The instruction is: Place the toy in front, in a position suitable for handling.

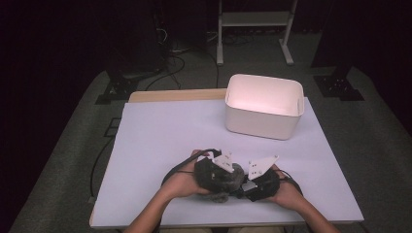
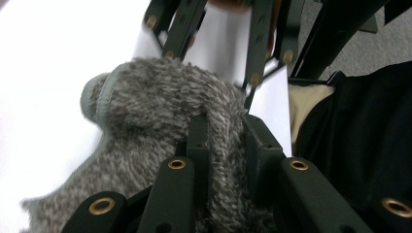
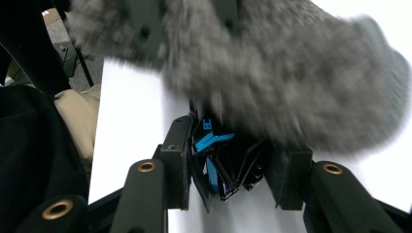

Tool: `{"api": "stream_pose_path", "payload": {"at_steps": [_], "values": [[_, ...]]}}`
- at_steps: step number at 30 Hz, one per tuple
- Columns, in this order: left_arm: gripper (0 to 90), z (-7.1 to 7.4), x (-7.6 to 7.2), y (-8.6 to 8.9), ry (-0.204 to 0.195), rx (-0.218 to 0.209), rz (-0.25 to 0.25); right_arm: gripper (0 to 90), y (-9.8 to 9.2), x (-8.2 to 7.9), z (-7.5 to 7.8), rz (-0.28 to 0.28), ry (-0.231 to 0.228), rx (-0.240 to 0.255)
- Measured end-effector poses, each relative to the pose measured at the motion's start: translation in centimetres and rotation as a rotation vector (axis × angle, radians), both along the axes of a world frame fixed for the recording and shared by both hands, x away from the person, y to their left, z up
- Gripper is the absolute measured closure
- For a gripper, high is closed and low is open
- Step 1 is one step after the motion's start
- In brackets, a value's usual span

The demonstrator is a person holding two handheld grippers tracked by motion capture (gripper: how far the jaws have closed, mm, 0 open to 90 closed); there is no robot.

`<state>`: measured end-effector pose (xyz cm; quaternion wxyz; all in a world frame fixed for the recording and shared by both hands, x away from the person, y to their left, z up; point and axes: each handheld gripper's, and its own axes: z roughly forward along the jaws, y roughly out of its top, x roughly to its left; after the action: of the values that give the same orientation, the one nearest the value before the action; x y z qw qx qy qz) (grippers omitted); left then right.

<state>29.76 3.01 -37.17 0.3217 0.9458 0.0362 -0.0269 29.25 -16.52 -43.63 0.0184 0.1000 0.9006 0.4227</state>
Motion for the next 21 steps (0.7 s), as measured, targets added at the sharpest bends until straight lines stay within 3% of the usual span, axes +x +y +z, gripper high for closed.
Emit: {"api": "stream_pose_path", "payload": {"at_steps": [2, 6, 10, 11, 12, 13, 15, 21], "values": [[75.1, -0.1, 0.1, -0.6, -0.001, 0.013, -0.008, 56.8, 0.0, 0.0, 0.0, -0.001, 0.001, -0.001], [75.1, -0.1, 0.3, 0.3, 0.006, 0.01, 0.002, 56.8, 0.0, 0.1, 0.0, -0.001, 0.009, 0.004], [75.1, -0.2, 0.3, 2.4, 0.01, 0.001, 0.037, 56.8, -0.1, 0.1, 0.0, 0.0, 0.011, 0.004], [75.0, -0.1, 0.4, 3.8, 0.003, 0.01, 0.064, 56.8, -0.1, 0.1, -0.1, 0.004, 0.005, 0.003], [75.0, -0.1, 0.4, 3.8, 0.003, 0.01, 0.064, 56.8, -0.1, 0.1, -0.1, 0.004, 0.005, 0.003], [75.0, 0.0, 0.5, 5.2, 0.009, 0.001, 0.1, 56.8, 0.0, 0.1, -0.1, 0.0, 0.009, 0.007], [75.0, 0.1, 0.5, 6.4, 0.008, -0.003, 0.125, 56.8, 0.0, 0.1, -0.1, 0.001, 0.009, 0.006], [74.6, 0.2, 0.4, 9.4, 0.005, 0.004, 0.184, 56.8, 0.0, 0.2, 0.0, 0.001, 0.012, 0.005]]}}
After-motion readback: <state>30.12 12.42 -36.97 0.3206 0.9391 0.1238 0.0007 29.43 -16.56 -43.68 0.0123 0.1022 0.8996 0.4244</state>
